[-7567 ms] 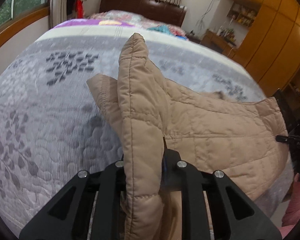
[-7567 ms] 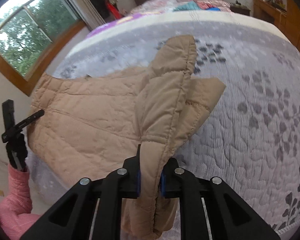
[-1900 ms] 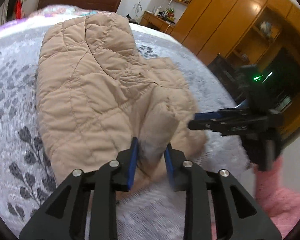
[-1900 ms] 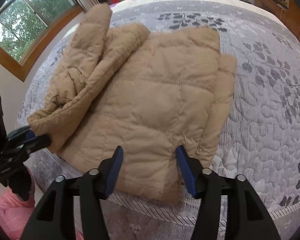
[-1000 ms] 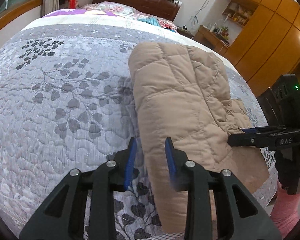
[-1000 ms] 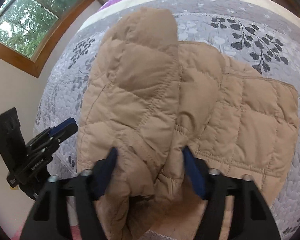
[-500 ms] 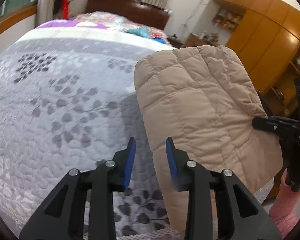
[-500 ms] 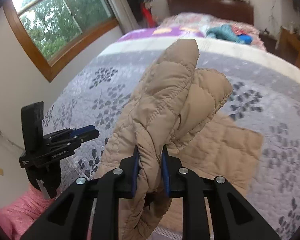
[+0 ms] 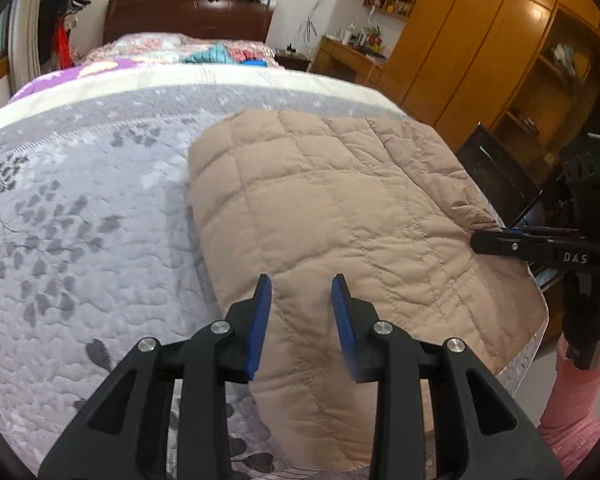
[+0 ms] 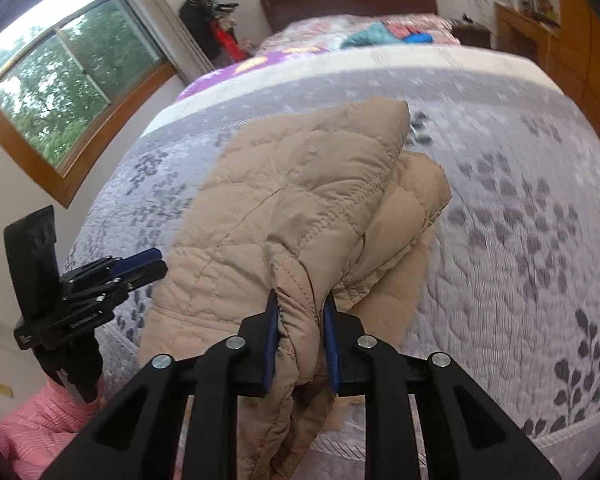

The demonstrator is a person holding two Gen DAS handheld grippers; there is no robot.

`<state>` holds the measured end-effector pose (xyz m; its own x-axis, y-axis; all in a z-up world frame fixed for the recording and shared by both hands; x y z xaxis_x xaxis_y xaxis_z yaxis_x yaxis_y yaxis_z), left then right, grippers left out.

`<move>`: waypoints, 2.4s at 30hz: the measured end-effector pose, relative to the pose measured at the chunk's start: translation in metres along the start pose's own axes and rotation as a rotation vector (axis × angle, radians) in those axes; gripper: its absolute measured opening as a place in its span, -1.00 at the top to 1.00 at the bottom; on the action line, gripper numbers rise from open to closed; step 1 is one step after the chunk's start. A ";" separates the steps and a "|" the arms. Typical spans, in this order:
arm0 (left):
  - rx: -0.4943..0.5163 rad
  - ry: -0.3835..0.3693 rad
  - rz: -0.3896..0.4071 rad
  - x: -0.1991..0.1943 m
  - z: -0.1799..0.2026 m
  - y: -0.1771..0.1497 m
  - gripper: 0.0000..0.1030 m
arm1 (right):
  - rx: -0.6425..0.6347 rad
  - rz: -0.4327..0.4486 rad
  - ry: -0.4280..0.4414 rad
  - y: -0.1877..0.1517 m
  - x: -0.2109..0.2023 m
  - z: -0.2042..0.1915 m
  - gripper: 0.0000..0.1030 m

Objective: Fold large clothes

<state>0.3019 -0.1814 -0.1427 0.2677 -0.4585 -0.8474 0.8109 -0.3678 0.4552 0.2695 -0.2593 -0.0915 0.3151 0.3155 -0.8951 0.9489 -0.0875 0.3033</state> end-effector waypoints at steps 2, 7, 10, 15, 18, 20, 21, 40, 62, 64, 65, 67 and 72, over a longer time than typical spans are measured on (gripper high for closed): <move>0.002 0.000 -0.022 0.011 0.001 -0.003 0.35 | 0.022 -0.020 0.006 -0.005 0.013 0.011 0.59; 0.017 0.005 -0.039 0.026 0.000 -0.009 0.33 | 0.052 -0.041 0.031 -0.018 0.039 0.031 0.53; 0.021 0.019 -0.054 0.035 -0.001 -0.012 0.33 | 0.061 -0.043 0.052 -0.024 0.050 0.038 0.50; 0.031 0.046 -0.057 0.041 0.000 -0.013 0.33 | 0.062 -0.040 0.053 -0.030 0.063 0.043 0.46; 0.034 0.058 -0.056 0.044 0.000 -0.013 0.33 | 0.056 -0.035 0.040 -0.031 0.066 0.042 0.44; 0.035 0.062 -0.054 0.045 0.000 -0.014 0.33 | 0.050 -0.028 0.029 -0.033 0.069 0.040 0.43; 0.036 0.065 -0.054 0.046 -0.001 -0.014 0.33 | 0.048 -0.026 0.026 -0.033 0.070 0.039 0.43; 0.005 0.044 -0.026 0.013 -0.002 -0.018 0.35 | 0.042 0.062 -0.063 -0.034 0.019 0.032 0.19; 0.141 0.012 -0.074 0.020 0.031 -0.074 0.34 | -0.065 -0.016 -0.041 -0.083 0.050 0.001 0.35; 0.151 0.017 -0.076 0.027 0.029 -0.078 0.34 | -0.054 -0.028 -0.022 -0.085 0.062 0.005 0.35; 0.152 0.017 -0.074 0.030 0.028 -0.079 0.34 | -0.056 -0.027 -0.015 -0.085 0.066 0.007 0.35; 0.159 0.023 -0.070 0.034 0.027 -0.079 0.34 | -0.042 -0.027 0.003 -0.085 0.066 0.008 0.35; 0.166 0.013 -0.082 0.024 0.030 -0.072 0.34 | -0.075 -0.034 -0.012 -0.080 0.052 0.004 0.34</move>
<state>0.2337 -0.1902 -0.1874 0.2116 -0.4110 -0.8867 0.7335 -0.5328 0.4220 0.2101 -0.2392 -0.1637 0.2838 0.3058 -0.9088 0.9551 -0.0057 0.2963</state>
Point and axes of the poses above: each gripper's, at about its wrist camera, not at the fingertips, and x roughly the way its jaws point, z to its right, y to its top, the point moved 10 cm from there along x, roughly the way its jaws point, and after that the axes turned 12 degrees about -z, right-handed, at the moved point
